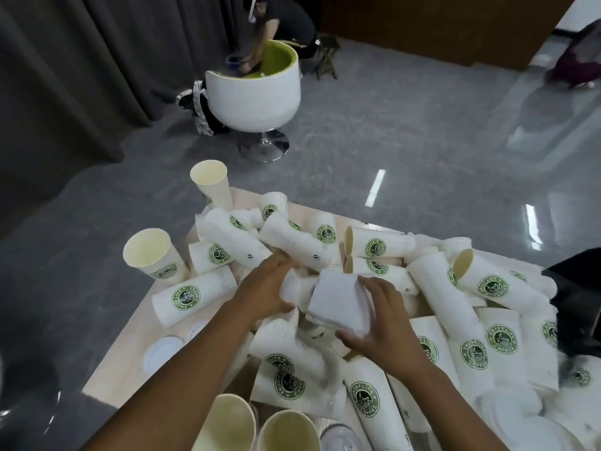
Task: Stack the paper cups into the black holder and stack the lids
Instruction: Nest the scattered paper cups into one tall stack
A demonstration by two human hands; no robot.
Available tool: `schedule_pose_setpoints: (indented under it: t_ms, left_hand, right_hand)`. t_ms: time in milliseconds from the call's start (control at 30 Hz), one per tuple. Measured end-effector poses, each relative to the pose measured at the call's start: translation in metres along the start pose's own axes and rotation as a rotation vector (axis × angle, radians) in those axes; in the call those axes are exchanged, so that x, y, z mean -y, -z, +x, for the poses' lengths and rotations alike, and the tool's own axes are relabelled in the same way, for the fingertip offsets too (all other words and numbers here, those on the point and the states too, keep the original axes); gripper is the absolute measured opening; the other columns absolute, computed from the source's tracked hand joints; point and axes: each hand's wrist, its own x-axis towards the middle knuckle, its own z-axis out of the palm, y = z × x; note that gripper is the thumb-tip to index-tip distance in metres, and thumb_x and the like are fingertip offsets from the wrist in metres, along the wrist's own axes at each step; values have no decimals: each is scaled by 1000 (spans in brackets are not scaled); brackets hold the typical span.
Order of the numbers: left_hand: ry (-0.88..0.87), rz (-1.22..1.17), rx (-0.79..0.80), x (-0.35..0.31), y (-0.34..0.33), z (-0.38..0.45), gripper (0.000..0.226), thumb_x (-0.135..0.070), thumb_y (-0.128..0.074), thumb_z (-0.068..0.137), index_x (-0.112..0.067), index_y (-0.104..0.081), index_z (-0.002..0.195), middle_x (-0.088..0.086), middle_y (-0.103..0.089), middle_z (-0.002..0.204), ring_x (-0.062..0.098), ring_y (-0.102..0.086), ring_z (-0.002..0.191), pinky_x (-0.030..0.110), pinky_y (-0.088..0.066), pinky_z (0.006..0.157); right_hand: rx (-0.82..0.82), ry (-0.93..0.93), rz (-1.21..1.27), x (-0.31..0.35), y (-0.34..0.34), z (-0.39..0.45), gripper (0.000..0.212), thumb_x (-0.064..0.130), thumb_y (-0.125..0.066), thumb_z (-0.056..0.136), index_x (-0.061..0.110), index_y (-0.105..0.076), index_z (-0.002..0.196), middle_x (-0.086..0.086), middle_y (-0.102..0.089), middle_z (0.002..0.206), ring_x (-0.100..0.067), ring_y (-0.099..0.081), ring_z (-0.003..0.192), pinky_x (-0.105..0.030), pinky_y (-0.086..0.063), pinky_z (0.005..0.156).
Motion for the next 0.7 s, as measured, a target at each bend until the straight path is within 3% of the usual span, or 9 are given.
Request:
schedule_pose_setpoints:
  t_ms: [300, 467, 700]
  left_hand:
    - [-65, -65, -58, -20, 21, 2, 83, -35, -91, 66, -33, -48, 137, -13, -49, 135, 13, -48, 124, 41, -48, 99]
    - [-157, -166, -150, -55, 46, -1, 79, -37, -91, 65, -42, -48, 131, -27, -45, 127, 3, -46, 121, 32, -45, 88]
    - [-404, -277, -152, -148, 49, -18, 72, -49, -85, 64, -41, -52, 128, -22, -50, 130, 9, -50, 123, 35, -50, 94]
  right_hand:
    - [-63, -73, 72, 11, 16, -27, 99, 59, -81, 65, 24, -40, 148, 12, -35, 141, -12, -38, 134, -30, -35, 109]
    - [-143, -113, 84, 10, 40, -49, 87, 55, -86, 65, 37, -43, 139, 20, -36, 136, -1, -39, 131, -11, -31, 104]
    - [-298, -222, 105, -4, 96, -116, 89, 52, -86, 68, 29, -43, 143, 11, -41, 138, -9, -38, 136, -30, -37, 111]
